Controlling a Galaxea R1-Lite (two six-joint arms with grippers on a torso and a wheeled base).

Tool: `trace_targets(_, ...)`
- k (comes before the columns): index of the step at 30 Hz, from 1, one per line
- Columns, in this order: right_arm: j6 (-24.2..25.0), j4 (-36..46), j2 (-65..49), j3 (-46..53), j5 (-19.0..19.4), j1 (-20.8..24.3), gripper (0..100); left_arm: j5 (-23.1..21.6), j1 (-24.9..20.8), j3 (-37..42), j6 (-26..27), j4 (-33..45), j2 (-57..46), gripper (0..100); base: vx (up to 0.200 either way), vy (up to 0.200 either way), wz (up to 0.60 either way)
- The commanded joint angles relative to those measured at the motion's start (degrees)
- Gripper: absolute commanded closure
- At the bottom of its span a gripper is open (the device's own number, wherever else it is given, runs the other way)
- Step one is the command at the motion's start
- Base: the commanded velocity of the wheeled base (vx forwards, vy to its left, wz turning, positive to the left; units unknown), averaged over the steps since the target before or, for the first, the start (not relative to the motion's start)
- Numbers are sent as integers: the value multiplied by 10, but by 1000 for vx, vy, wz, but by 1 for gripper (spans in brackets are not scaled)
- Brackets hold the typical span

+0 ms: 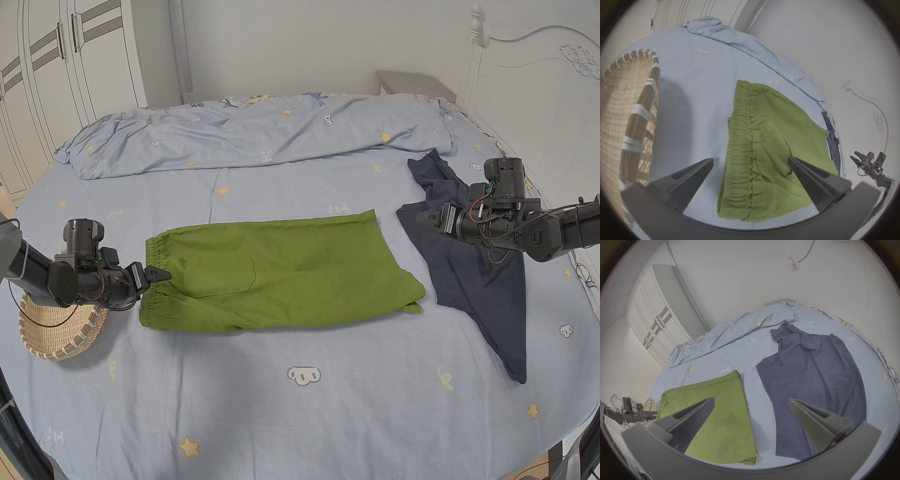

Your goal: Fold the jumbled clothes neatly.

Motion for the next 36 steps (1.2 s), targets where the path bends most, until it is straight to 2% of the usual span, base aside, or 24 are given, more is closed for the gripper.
trace_targets(1,0,0,2,2,0,1,0,-1,-7,-24,-3,-7,48,0,0,0,0)
trace_targets(13,0,-1,3,3,0,2,0,-4,-7,-45,-8,-31,90,0,0,0,0)
trace_targets(22,-1,-1,4,3,-1,2,0,-102,15,-52,-67,-50,98,0,0,0,0)
trace_targets(35,-1,-1,6,3,-1,2,0,-104,19,-66,-77,-56,122,0,0,0,0)
trace_targets(36,-1,-1,6,3,-1,2,0,-104,19,-66,-76,-56,122,100,0,0,0)
